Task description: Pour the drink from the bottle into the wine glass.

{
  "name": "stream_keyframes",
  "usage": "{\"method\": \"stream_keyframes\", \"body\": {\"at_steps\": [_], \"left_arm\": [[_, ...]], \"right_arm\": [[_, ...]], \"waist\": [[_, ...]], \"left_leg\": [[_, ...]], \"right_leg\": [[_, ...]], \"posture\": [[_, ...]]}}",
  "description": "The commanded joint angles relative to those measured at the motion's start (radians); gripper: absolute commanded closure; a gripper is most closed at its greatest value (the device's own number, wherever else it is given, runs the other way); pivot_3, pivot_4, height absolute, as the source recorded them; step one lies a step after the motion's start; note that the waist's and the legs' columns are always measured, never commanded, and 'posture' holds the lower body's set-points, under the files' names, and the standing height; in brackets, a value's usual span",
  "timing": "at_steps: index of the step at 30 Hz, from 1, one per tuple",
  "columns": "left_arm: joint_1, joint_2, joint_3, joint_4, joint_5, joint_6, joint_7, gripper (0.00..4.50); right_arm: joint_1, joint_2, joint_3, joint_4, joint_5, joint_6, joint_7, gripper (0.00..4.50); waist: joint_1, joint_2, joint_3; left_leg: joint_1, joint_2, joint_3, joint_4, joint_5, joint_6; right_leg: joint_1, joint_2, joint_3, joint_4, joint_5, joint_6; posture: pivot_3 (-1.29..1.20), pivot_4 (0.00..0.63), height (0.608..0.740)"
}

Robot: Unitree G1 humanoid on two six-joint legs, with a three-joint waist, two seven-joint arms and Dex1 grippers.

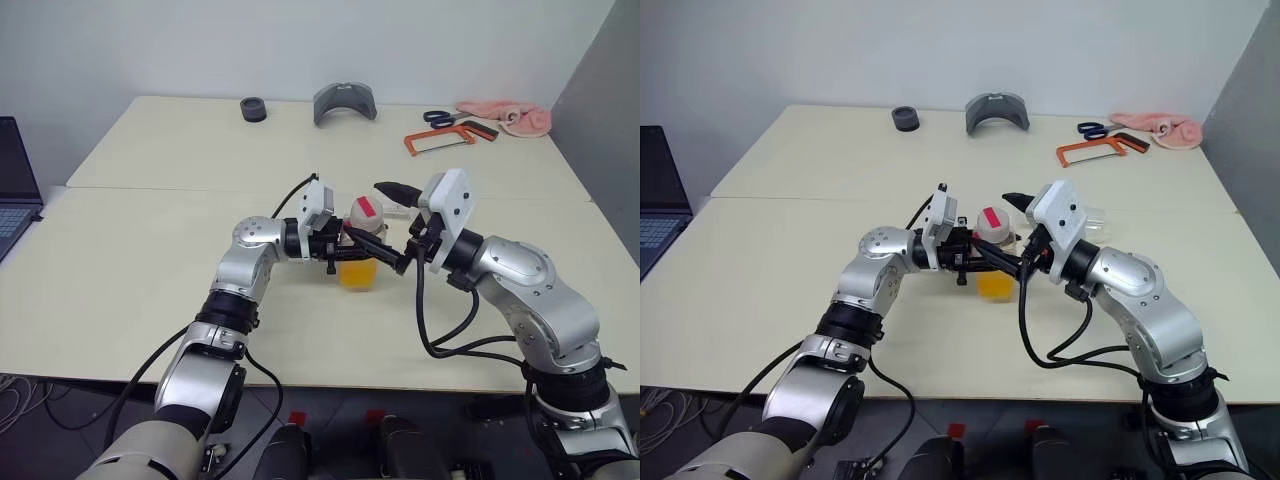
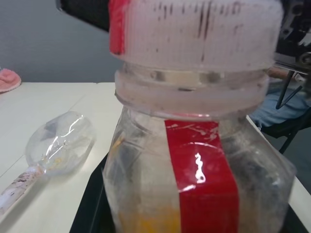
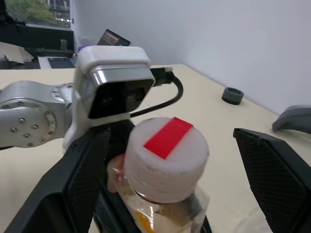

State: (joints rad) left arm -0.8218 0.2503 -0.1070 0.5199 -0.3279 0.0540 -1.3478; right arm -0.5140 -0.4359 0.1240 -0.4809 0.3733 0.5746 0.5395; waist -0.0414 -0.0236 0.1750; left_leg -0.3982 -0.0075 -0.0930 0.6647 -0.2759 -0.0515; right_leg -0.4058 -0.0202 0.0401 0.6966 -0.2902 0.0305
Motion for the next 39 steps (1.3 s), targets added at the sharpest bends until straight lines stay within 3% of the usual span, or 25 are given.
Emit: {"method": "stream_keyframes", "body": {"at_steps": [1,23,39], "left_arm": [[-0.021,0.006,0.009,-0.037,-0.015,-0.011,-0.014,2.84],[-0.01,0.01,0.008,-0.039,-0.003,-0.021,-0.012,2.84],[-0.009,0.006,0.015,-0.03,0.0,-0.045,0.008,2.85]], "right_arm": [[-0.016,0.006,-0.02,-0.008,-0.014,-0.026,-0.012,0.2],[0.042,-0.021,-0.116,-0.023,0.027,0.007,-0.028,0.2],[0.088,-0.063,-0.123,-0.103,0.167,0.081,0.039,0.2]], "waist": [[0.0,0.0,0.0],[0.0,0.0,0.0],[0.0,0.0,0.0]], "left_leg": [[0.0,0.0,0.0,0.0,0.0,0.0],[0.0,0.0,0.0,0.0,0.0,0.0],[0.0,0.0,0.0,0.0,0.0,0.0]], "right_leg": [[0.0,0.0,0.0,0.0,0.0,0.0],[0.0,0.0,0.0,0.0,0.0,0.0],[0.0,0.0,0.0,0.0,0.0,0.0]], "posture": [[0.0,0.15,0.74],[0.0,0.15,0.74],[0.0,0.15,0.74]]}}
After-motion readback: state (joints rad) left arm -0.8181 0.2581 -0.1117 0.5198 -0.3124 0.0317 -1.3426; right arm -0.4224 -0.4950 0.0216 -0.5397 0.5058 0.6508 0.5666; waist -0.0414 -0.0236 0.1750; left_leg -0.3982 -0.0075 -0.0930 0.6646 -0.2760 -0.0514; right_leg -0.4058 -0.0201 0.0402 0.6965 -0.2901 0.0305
